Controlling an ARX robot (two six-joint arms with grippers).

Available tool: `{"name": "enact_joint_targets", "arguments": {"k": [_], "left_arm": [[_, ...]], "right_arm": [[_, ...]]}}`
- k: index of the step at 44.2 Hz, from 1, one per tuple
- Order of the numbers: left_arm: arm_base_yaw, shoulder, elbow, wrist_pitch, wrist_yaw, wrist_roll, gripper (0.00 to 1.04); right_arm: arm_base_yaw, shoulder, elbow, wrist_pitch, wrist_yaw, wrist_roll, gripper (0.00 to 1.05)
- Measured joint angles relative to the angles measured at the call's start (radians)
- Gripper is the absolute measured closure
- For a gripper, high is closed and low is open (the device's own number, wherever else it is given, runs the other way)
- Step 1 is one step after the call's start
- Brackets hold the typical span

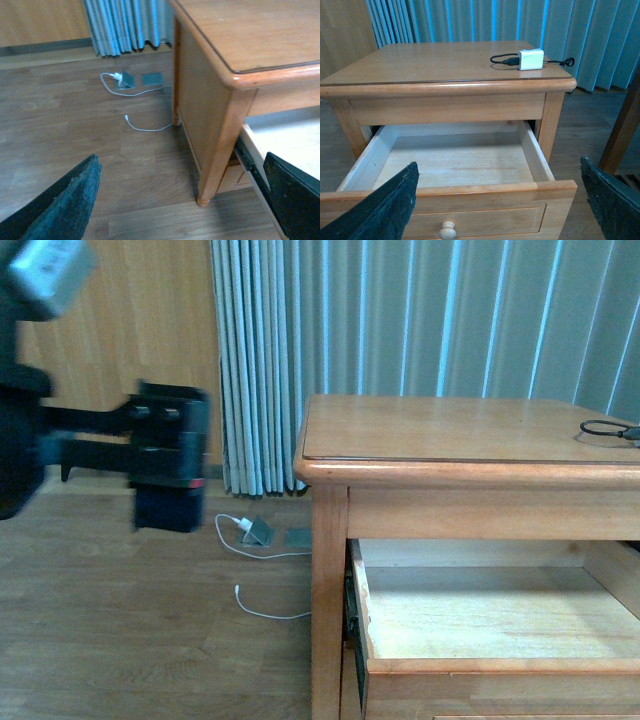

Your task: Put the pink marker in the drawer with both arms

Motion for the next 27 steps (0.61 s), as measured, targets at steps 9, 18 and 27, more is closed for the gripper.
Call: {"name": "enact_joint_targets", "arguments": {"k": [9, 18, 27], "left_arm": [[0.039, -0.359, -0.24, -0.116, -0.138, -0.073, 0.06], [0.033, -0.755, -0.389, -0.374, -0.275, -0.148, 0.06], [0.033, -1.003, -0.463, -0.508, -0.403, -0.192, 0.06]], "right_arm": [[0.0, 0.0, 0.0, 0.0, 0.0, 0.0, 0.08], [0.0, 0.0, 0.0, 0.0, 0.0, 0.0, 0.08], [0.0, 0.0, 0.0, 0.0, 0.0, 0.0, 0.08]]}}
